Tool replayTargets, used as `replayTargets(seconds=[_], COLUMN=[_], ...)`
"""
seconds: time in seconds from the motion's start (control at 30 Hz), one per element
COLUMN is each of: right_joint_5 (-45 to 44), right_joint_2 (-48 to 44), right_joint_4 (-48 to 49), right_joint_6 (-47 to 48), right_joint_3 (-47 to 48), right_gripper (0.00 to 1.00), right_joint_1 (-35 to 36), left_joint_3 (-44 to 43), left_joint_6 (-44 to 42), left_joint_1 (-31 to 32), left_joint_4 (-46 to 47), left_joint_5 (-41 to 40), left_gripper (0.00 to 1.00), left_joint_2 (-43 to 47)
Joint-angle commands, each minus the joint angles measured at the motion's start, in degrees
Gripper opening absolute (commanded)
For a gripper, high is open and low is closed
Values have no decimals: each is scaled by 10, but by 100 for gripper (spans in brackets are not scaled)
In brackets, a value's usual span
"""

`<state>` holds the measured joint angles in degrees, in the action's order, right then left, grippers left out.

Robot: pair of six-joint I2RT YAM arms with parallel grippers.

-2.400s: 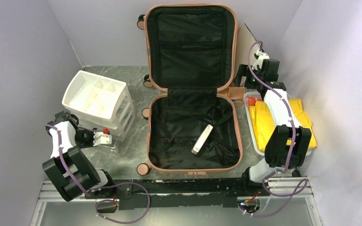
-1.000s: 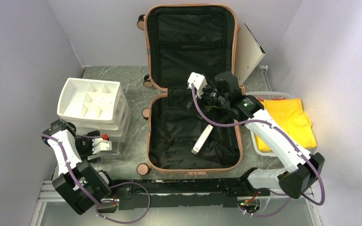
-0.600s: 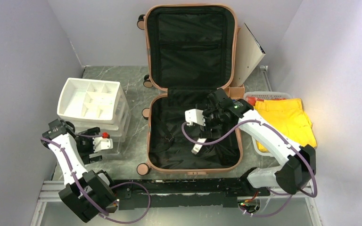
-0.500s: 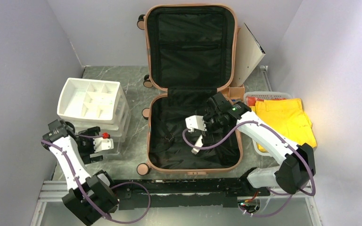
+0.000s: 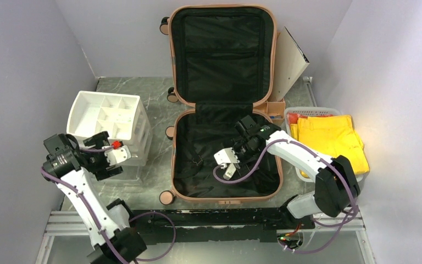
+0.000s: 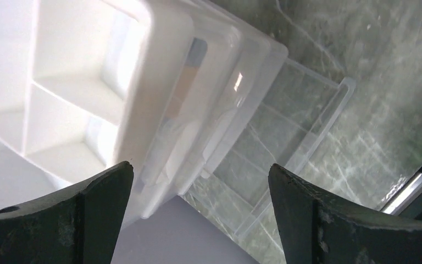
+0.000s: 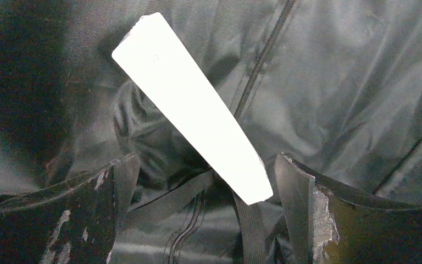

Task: Open, take out, and arrange the luggage
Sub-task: Pick up the personal item from the luggage.

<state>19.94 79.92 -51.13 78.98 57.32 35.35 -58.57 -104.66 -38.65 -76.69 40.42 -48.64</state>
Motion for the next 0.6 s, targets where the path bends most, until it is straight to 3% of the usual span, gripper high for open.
replayTargets(seconds=[0.0,0.23,0.3,0.47,0.57], right_joint_5=[26,31,42,72,87], right_joint_2=[18,49,62,82,79], right_joint_4=[27,62,65,65,54], right_joint_6=[35,50,56,54,53], right_joint_3=[-5,-25,-24,-21,-17], right_gripper=[100,99,96,84,75], right_joint_1=[10,13,13,13,13], left_joint_3=[-31,-80,-92,-131,-158], left_joint_6=[53,161,242,399,496], left_joint_1=[-3,-3,-3,-3,-1], left_joint_4=[-38,-26,14,96,159], left_joint_5=[108,183,213,282,283], left_gripper=[97,97,97,97,97], left_joint_2=[26,22,19,-22,-52])
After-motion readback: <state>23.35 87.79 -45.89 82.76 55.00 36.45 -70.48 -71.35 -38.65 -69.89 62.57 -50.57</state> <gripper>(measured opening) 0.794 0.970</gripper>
